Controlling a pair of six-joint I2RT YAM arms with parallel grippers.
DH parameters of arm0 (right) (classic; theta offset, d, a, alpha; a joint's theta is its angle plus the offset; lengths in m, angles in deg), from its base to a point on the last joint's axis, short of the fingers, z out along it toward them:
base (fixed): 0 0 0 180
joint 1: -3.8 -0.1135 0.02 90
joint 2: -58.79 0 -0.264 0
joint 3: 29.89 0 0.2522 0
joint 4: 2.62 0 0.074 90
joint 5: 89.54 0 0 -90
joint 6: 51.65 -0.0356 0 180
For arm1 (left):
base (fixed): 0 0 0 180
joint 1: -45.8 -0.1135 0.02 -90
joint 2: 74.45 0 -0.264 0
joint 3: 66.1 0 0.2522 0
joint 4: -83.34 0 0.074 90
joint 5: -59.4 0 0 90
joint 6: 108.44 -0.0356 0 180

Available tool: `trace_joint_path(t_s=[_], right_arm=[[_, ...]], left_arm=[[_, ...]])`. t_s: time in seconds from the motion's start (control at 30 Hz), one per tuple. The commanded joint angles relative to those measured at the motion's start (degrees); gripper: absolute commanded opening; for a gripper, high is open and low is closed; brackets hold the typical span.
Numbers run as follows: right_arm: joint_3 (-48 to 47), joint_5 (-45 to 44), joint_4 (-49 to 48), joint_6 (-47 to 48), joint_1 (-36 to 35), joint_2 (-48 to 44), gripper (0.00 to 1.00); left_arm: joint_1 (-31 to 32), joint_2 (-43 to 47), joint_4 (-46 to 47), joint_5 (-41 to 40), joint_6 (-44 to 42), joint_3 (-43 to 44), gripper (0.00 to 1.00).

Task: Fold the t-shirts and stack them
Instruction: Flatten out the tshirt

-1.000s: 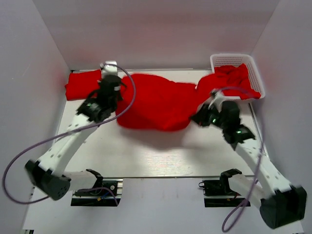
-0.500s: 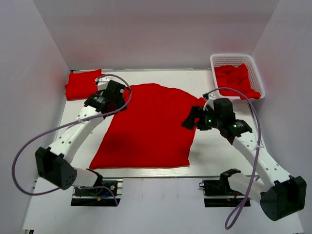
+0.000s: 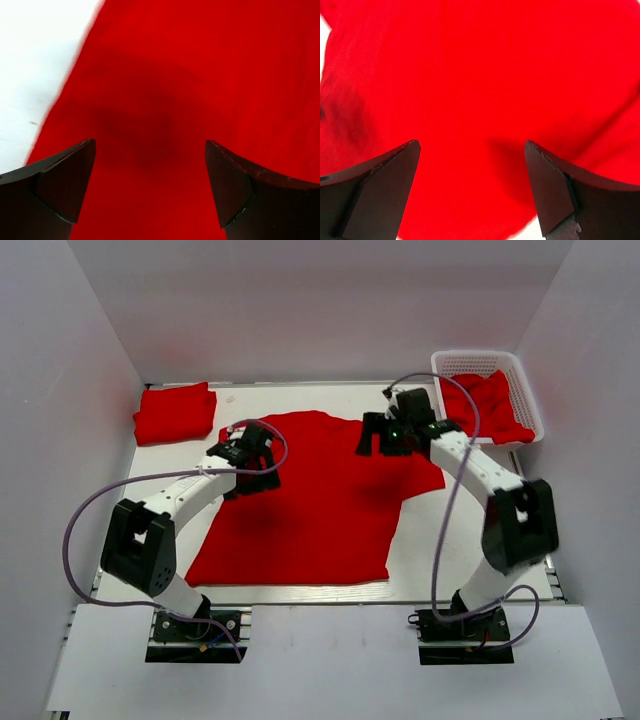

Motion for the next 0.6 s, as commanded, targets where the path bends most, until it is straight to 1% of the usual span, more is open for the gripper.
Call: trace_joint_path(t_s=[0.0, 0.03, 0.07, 0.1, 0.13, 0.2, 0.27, 0.4, 0.43, 0.47, 0.5, 0.53, 0.57], right_arm=[[-8.8, -2.0, 1.4, 2.4, 0.0, 10.6, 0.90], [-12.2, -2.2, 1.9, 2.2, 0.2, 12.3, 0.90], [-13.2, -1.7, 1.8, 1.8, 0.3, 14.0, 0.90], [-14.2, -1.4, 2.2, 1.9, 0.3, 18.0, 0.90], [-16.1, -1.5, 2.9, 1.3, 0.3, 19.2, 0.90], [-16.5, -1.9, 3.2, -0.2, 0.3, 21.6, 0.90], [-13.1, -2.4, 0.5, -1.7, 0.5, 21.7, 0.90], [-5.5, -4.3, -1.7, -4.0, 0.6, 19.0, 0.90], [-4.4, -4.4, -2.0, -4.5, 0.7, 18.6, 0.90], [-0.3, -5.0, -2.1, -4.8, 0.9, 17.3, 0.90], [1.7, -5.1, -2.6, -5.6, 1.0, 15.8, 0.90], [7.9, -5.5, -4.4, -6.7, 1.2, 13.7, 0.90], [7.9, -5.4, -4.4, -7.4, 1.2, 12.7, 0.90]], left_arm=[[-0.4, 1.8, 6.5, 7.8, 1.1, -4.6, 1.00], [-0.9, 1.8, 6.5, 8.9, 1.7, -6.4, 1.00], [-0.9, 1.0, 6.5, 8.9, 1.7, -7.1, 1.00], [-0.9, 0.0, 6.5, 9.5, 2.2, -7.7, 1.00], [-0.9, 0.0, 6.5, 9.5, 2.2, -8.6, 1.00], [-0.9, -1.5, 6.5, 10.2, 2.2, -9.6, 1.00], [-0.9, -2.2, 7.4, 12.0, 2.2, -11.6, 1.00], [-0.9, -2.7, 11.0, 14.6, 2.2, -14.9, 1.00], [-1.4, -3.5, 11.0, 14.6, 2.2, -14.9, 1.00], [-1.4, -4.6, 11.7, 14.6, 2.2, -14.9, 1.00], [-1.4, -5.3, 11.7, 13.9, 1.7, -14.1, 1.00], [-1.4, -6.7, 11.7, 13.2, 1.1, -13.2, 1.00], [-1.4, -7.5, 12.2, 13.2, 1.1, -12.5, 1.00]])
